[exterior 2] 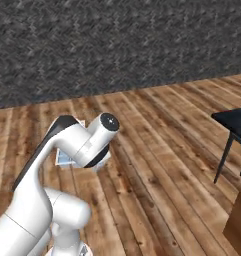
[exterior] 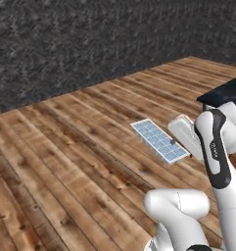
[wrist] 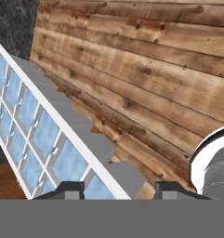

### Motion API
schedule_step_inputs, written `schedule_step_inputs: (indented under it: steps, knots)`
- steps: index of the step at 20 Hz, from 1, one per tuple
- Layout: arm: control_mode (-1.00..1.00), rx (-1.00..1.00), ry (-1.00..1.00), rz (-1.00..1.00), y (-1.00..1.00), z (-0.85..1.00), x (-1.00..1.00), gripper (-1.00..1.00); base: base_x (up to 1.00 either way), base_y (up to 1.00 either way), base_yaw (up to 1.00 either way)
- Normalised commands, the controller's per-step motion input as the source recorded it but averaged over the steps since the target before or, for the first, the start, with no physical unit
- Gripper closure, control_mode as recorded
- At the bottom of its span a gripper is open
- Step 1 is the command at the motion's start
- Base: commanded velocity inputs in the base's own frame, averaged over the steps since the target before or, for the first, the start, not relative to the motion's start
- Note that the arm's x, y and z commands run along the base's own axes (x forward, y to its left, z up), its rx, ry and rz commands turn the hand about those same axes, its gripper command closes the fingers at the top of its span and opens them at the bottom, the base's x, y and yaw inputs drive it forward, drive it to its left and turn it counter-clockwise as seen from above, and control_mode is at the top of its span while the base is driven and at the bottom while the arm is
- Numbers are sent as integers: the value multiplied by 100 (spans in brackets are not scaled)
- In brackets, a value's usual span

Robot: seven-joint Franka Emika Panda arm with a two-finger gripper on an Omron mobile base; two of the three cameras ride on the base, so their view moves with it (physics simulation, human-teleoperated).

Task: The ice cube tray has been filled with water. Take the tray and place it in the freezer to make ice. Close the freezer door after placing the tray.

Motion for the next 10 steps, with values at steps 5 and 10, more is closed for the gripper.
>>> schedule_step_inputs:
  steps: [5,10]
  knots:
    - [100,0,0,0,0,0,0,100,-49,-73,-41]
    - [100,0,0,0,0,0,0,100,-30,-78,-39]
